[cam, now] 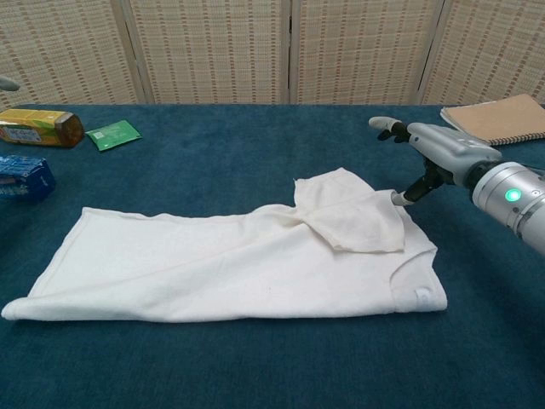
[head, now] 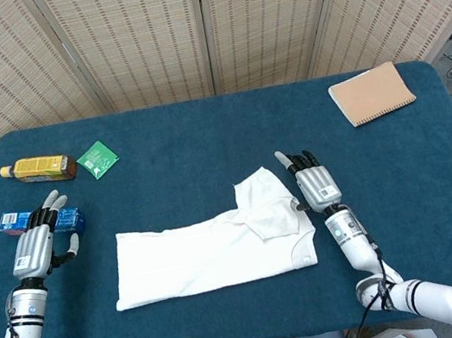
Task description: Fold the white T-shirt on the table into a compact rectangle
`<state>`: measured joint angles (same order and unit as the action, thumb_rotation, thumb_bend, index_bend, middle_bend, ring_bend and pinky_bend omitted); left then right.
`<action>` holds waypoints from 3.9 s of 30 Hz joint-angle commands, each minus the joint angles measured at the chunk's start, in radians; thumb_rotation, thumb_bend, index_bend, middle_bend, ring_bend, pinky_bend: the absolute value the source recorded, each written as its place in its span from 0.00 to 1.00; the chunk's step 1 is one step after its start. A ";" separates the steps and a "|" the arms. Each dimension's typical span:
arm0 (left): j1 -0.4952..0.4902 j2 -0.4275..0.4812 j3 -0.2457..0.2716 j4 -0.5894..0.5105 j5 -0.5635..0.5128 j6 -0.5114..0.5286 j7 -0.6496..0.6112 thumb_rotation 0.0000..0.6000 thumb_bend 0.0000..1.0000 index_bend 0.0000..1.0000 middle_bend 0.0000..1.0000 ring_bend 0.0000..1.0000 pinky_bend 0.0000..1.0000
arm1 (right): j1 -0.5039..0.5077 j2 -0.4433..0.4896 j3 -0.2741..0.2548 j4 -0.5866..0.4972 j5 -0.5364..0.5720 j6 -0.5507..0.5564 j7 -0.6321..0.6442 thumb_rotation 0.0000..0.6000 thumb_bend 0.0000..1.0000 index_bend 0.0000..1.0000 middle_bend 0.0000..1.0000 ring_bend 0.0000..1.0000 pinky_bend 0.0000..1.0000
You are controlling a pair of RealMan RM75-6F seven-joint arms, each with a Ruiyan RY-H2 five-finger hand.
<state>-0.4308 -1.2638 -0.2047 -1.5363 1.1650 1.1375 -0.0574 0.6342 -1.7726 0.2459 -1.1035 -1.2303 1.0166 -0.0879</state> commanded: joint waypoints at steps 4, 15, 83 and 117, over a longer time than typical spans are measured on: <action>0.005 0.005 -0.002 -0.004 0.000 0.006 -0.002 1.00 0.48 0.00 0.00 0.00 0.00 | -0.032 0.093 -0.052 -0.135 -0.082 0.049 0.015 1.00 0.19 0.02 0.13 0.10 0.00; 0.010 0.008 0.001 -0.016 0.008 0.008 -0.006 1.00 0.49 0.00 0.00 0.00 0.00 | -0.070 0.169 -0.113 -0.229 -0.124 0.067 -0.004 1.00 0.22 0.23 0.19 0.10 0.00; 0.026 0.007 0.009 -0.006 0.021 -0.014 -0.071 1.00 0.48 0.00 0.00 0.00 0.00 | -0.044 -0.055 -0.070 0.137 -0.223 0.148 0.136 1.00 0.43 0.66 0.38 0.20 0.00; 0.055 0.044 0.033 -0.032 0.061 0.010 -0.085 1.00 0.48 0.00 0.00 0.00 0.00 | 0.236 -0.296 0.086 0.608 -0.055 -0.068 0.112 1.00 0.44 0.66 0.39 0.21 0.00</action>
<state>-0.3764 -1.2200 -0.1720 -1.5683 1.2264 1.1476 -0.1427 0.8600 -2.0613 0.3329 -0.5073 -1.2858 0.9586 0.0248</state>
